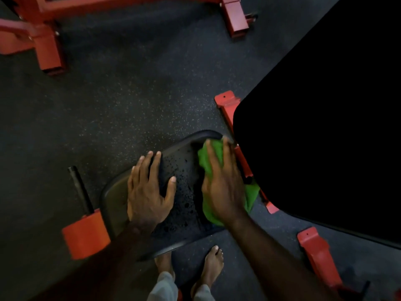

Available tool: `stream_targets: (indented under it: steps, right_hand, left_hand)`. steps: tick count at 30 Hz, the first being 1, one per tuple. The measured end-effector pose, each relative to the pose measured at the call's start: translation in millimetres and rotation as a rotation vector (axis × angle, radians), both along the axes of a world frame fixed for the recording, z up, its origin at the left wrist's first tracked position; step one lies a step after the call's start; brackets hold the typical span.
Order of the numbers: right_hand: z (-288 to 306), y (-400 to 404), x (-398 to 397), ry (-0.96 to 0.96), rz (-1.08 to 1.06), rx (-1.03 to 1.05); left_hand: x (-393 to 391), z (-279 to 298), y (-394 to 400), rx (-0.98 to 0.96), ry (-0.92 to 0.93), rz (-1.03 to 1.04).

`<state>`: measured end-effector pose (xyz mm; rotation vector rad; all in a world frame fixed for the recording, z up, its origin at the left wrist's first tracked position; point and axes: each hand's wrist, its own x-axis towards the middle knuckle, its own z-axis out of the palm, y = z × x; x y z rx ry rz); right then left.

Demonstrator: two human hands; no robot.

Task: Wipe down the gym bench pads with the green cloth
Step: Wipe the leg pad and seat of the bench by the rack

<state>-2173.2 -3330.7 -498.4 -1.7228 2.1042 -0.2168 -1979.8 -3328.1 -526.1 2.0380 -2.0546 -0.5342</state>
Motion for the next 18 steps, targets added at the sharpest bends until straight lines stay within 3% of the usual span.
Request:
stream_targets:
  steps: [3, 8, 11, 16, 18]
  right_hand:
    - [-1, -65, 26, -0.023, -0.144, 0.000]
    - [4, -14, 40, -0.045, 0.319, 0.002]
    - [4, 15, 10, -0.003, 0.223, -0.006]
    - [-1, -47, 24, 0.018, -0.067, -0.032]
    - [2, -51, 41, 0.044, -0.012, -0.016]
  left_hand:
    - [0, -2, 0, -0.025, -0.004, -0.008]
    - [2, -1, 1, -0.022, -0.005, -0.019]
    - [0, 0, 0, -0.033, 0.000, 0.006]
    - [-1, -3, 1, -0.035, -0.006, -0.001]
    - [1, -3, 2, -0.036, -0.014, -0.001]
